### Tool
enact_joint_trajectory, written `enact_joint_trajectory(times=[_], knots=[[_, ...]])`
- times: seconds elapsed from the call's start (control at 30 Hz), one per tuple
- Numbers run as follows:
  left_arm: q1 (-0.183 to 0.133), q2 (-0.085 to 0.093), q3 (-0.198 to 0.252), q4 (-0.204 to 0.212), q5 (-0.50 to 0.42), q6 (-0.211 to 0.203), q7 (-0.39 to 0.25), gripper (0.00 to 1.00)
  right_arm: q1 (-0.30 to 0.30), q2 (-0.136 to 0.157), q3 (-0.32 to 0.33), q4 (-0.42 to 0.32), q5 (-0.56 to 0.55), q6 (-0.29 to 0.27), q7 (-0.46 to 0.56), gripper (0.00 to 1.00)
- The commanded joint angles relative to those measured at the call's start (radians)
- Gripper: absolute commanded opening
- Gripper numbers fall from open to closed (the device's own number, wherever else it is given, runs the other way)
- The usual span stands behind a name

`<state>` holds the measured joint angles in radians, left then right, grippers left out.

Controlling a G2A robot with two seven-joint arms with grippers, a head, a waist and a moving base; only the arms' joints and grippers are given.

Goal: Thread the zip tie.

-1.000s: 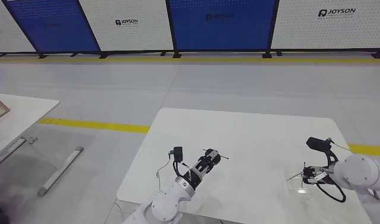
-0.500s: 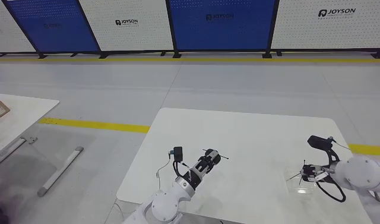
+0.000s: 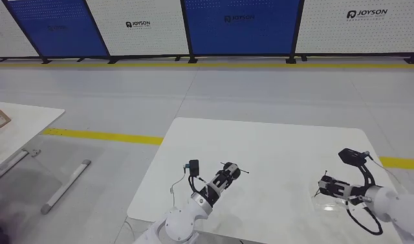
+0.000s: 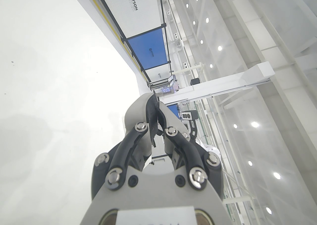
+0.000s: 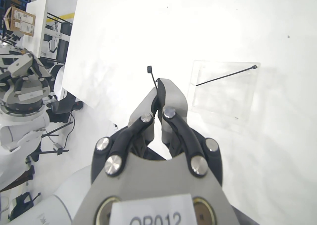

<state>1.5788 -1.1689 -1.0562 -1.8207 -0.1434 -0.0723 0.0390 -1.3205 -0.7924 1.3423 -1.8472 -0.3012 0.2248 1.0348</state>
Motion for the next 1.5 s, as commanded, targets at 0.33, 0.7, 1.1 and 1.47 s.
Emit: enact_joint_trajectory(times=[0.33,0.7,1.1,1.47], knots=[[-0.003,0.000,0.002,0.001,0.008,0.002,-0.001,0.00,-0.004,-0.002,0.003,0.003,0.006,0.005,-0.030,0.00],[-0.085,-0.017,0.111,0.048,0.446,0.159,0.132,0.00,-0.205,-0.027,0.078,-0.071,0.158,-0.099,-0.467,0.00],[-0.133,-0.035,0.145,0.105,0.458,0.207,0.153,0.00,-0.261,-0.039,0.056,-0.106,0.148,-0.110,-0.579,0.00],[-0.133,-0.035,0.145,0.105,0.458,0.207,0.153,0.00,-0.369,-0.060,0.034,-0.141,0.155,-0.256,-0.825,0.00]])
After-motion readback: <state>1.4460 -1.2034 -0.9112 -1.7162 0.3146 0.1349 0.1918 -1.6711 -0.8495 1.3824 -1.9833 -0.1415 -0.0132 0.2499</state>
